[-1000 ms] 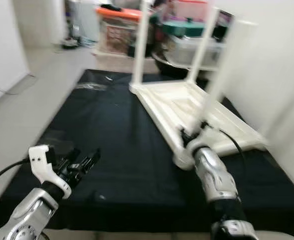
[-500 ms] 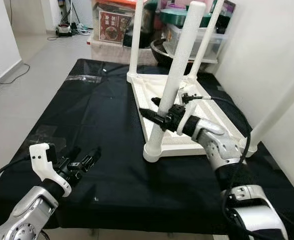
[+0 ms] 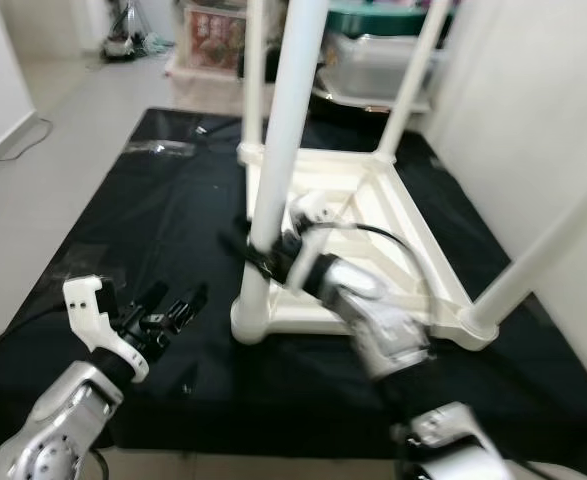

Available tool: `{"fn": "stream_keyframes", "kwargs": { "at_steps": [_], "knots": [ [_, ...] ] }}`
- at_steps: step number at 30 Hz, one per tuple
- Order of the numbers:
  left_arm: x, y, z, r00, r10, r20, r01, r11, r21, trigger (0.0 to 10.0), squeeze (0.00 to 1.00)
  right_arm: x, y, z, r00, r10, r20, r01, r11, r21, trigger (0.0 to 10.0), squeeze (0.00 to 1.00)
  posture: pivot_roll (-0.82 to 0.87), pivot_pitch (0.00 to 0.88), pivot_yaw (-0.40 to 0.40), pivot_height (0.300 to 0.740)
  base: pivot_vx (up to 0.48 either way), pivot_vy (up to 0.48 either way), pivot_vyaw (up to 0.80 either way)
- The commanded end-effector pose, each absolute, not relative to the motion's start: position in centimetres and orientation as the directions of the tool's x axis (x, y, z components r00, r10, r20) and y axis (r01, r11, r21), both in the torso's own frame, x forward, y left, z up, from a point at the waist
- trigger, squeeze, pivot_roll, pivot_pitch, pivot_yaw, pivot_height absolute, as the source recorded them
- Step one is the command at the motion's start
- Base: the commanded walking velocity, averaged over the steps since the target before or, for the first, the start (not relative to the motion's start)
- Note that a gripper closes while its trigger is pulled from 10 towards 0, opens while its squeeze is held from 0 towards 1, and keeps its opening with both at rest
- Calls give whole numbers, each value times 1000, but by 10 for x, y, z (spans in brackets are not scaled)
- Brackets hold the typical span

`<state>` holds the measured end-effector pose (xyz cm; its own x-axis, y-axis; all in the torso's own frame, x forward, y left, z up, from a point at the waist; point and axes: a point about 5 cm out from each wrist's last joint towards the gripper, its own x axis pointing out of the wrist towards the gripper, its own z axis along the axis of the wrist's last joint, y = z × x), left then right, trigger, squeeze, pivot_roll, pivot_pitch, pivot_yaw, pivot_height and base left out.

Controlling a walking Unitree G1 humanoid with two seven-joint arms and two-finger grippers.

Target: Building children table

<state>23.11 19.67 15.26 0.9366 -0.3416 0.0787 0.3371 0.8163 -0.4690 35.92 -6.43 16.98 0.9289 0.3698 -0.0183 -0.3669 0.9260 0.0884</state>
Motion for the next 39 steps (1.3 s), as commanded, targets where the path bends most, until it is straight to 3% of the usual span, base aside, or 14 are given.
{"fn": "stream_keyframes", "kwargs": {
  "at_steps": [1, 6, 7, 12, 13, 15, 16, 17, 22, 24, 26, 36, 37, 39],
  "knots": [
    [230, 197, 152, 936, -343, 75, 336, 814, -473, 10000, 0, 352, -141, 103, 932, -149, -331, 135, 989, -66, 0, 0, 135, 0, -135, 740, 0, 0, 0],
    [232, 194, 153, 935, -346, 81, 342, 811, -475, 10000, 0, 328, -201, 81, 823, -466, -324, 419, 884, -206, 0, 0, 131, 0, -134, 740, 0, 0, 0],
    [232, 195, 153, 934, -347, 84, 344, 809, -476, 10000, 0, 323, -205, 83, 830, -468, -303, 428, 883, -193, 10000, 0, 111, 0, -123, 740, 0, 0, 0],
    [231, 195, 153, 933, -348, 87, 345, 808, -478, 10000, 0, 320, -203, 87, 848, -443, -291, 415, 896, -157, 10000, 0, 110, 0, -122, 740, 0, 0, 0],
    [232, 195, 153, 933, -349, 88, 347, 806, -479, 10000, 0, 329, -180, 103, 933, -262, -246, 272, 962, 10, 10000, 1000, 115, 0, -126, 740, 0, 0, 0],
    [232, 195, 153, 933, -349, 88, 347, 806, -479, 10000, 0, 329, -180, 103, 933, -262, -246, 272, 962, 10, 10000, 1000, 115, 0, -126, 740, 0, 0, 0],
    [232, 196, 153, 932, -350, 89, 348, 806, -479, 10000, 0, 339, -153, 124, 983, -61, -171, 91, 981, 174, 10000, 196, 116, 0, -126, 740, 0, 0, 0],
    [232, 196, 153, 933, -349, 90, 348, 805, -480, 10000, 0, 347, -123, 161, 948, 319, 12, -311, 913, 264, 10000, 0, 121, 0, -128, 740, 0, 0, 0],
    [232, 197, 153, 933, -348, 91, 348, 805, -480, 10000, 0, 346, -104, 186, 831, 540, 136, -556, 790, 259, 10000, 0, 125, 0, -128, 740, 0, 0, 0],
    [233, 197, 154, 932, -351, 92, 350, 804, -480, 10000, 0, 347, -88, 216, 493, 850, 186, -870, 486, 83, 10000, 0, 142, 0, -136, 740, 0, 0, 0],
    [233, 197, 154, 932, -352, 91, 351, 804, -480, 10000, 0, 346, -83, 222, 394, 901, 183, -919, 392, 47, 10000, 0, 154, 0, -146, 740, 0, 0, 0],
    [230, 198, 154, 936, -339, 95, 342, 808, -481, 10000, 0, 313, -34, 214, 228, 944, 239, -973, 225, 40, 10000, 0, 170, 0, -151, 740, 0, 0, 0],
    [229, 197, 154, 935, -341, 94, 343, 807, -481, 10000, 0, 300, -28, 205, 205, 950, 237, -979, 200, 46, 7882, 0, 168, 0, -149, 740, 0, 0, 0],
    [229, 197, 154, 935, -341, 94, 343, 807, -481, 10000, 0, 300, -28, 205, 205, 950, 237, -979, 200, 46, 7882, 0, 168, 0, -149, 740, 0, 0, 0]
  ]
}}
